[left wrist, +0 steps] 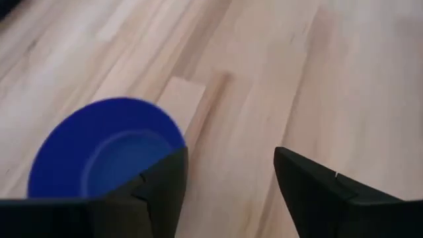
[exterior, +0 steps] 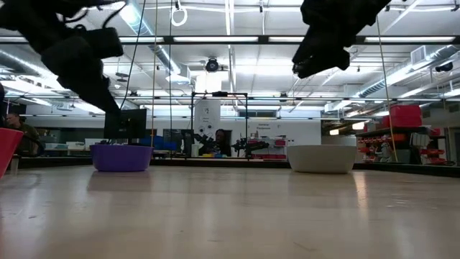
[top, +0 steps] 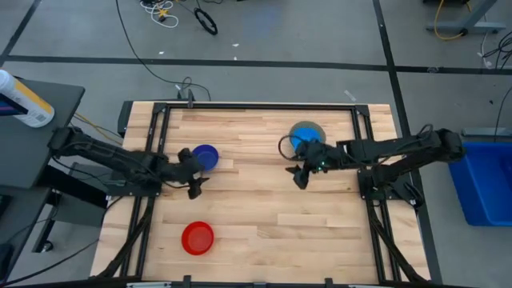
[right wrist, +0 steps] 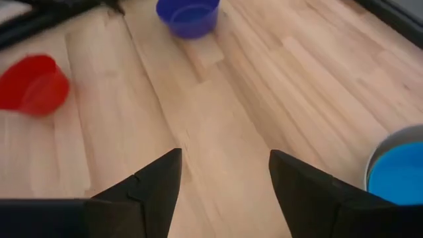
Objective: Nest bowls inside each other
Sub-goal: Stack the blue bowl on the light blue bowl
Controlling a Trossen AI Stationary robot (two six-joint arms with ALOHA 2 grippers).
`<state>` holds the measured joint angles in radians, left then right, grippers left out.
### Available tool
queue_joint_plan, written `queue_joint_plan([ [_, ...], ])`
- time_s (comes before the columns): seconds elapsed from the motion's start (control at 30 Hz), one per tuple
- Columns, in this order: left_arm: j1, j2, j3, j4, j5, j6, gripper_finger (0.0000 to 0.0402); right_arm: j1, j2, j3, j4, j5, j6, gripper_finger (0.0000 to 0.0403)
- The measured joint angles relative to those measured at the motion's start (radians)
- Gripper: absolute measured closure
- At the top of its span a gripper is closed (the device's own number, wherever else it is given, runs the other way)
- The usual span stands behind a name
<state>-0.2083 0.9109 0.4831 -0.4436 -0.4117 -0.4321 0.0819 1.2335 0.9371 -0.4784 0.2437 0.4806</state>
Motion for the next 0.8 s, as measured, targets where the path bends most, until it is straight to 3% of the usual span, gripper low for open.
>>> queue_joint_plan([
  [0.17,0.094,0.154,0.053,-0.039,0.095,0.023,0.0173,0.100,0.000,0.000,-0.036,0.064,0.028,0.0177],
  [0.4,0.169,0.308,0.059,-0.019,0.115,0.028,0.0177,0.274,0.000,0.000,-0.034,0.206,0.019,0.0192],
  [0.63,0.204,0.337,0.059,0.028,0.092,0.059,0.0177,0.534,-0.010,-0.066,0.135,0.569,-0.081,0.0215],
  [0.8,0.242,0.337,0.058,0.048,0.097,0.088,0.0177,0.716,-0.078,-0.277,0.449,0.850,-0.169,0.0233],
])
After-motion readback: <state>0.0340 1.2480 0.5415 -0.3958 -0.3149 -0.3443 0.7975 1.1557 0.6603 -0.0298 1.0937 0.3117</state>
